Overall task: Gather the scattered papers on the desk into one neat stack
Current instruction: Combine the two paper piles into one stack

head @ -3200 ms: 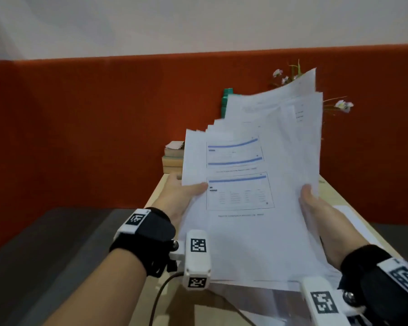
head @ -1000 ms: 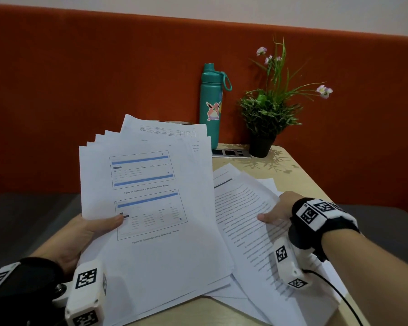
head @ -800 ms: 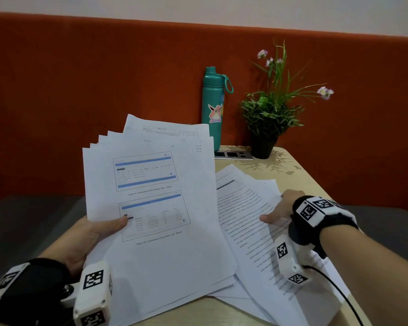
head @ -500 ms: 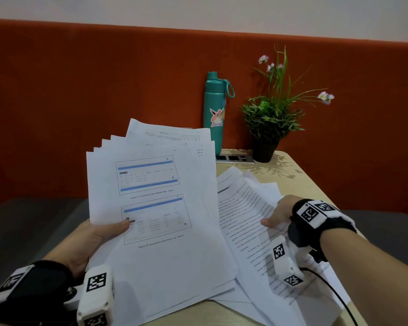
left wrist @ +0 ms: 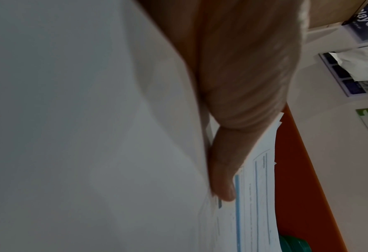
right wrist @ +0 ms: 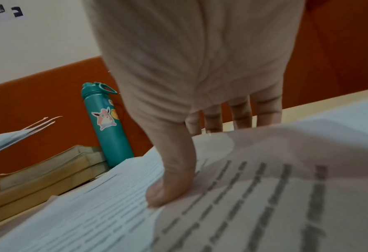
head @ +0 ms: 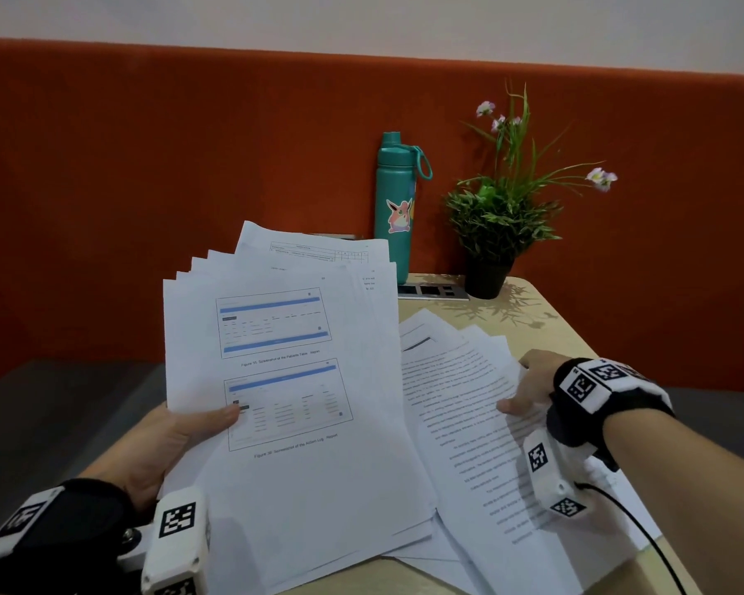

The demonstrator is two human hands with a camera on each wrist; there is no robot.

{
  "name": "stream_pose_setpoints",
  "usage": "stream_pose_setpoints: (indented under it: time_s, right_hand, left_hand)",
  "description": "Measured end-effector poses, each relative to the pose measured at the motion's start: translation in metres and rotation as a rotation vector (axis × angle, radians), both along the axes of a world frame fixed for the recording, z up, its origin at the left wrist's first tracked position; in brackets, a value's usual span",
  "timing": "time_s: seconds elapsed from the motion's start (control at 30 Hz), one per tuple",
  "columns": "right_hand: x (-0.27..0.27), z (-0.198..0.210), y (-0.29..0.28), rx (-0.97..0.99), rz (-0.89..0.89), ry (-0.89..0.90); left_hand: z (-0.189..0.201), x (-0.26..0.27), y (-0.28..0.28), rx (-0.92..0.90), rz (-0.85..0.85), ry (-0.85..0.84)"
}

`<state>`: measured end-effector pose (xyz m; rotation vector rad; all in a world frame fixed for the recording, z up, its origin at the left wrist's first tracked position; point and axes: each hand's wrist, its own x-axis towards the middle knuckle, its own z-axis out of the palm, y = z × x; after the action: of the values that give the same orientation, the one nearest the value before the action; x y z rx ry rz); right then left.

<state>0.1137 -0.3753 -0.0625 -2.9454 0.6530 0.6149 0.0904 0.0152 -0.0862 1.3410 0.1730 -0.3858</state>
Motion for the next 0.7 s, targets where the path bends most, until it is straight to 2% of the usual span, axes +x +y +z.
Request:
stream_pose_setpoints:
  time_s: [0.1,0.23,0.4,0.5,0.7]
  right_hand:
    - [0.005,0.001,-0.003,-0.001,0.015,0.020]
    - [0.004,0.007,-0.009,0.170,-0.063,-0.075]
    - [-0.008,0.005,-0.008,0.144,-0.146,0.001]
    - [-0.007,0.004,-0.009,0.147,-0.171,-0.024]
    - [-0.014,0.031,-0.010,0.255,-0.224,-0.007]
  left_hand:
    - [-0.002,0.001,0.001,0.012,0.012,0.007]
    - [-0.002,0.002,0.002,0.015,0.007,-0.002]
    - [-0.001,0.001,0.002,0.014,-0.018,-0.016]
    - [0.000,0.000,0.001,0.019,-0.020,-0.031]
    - [0.000,-0.002,0.000,0.015,-0.006,-0.034]
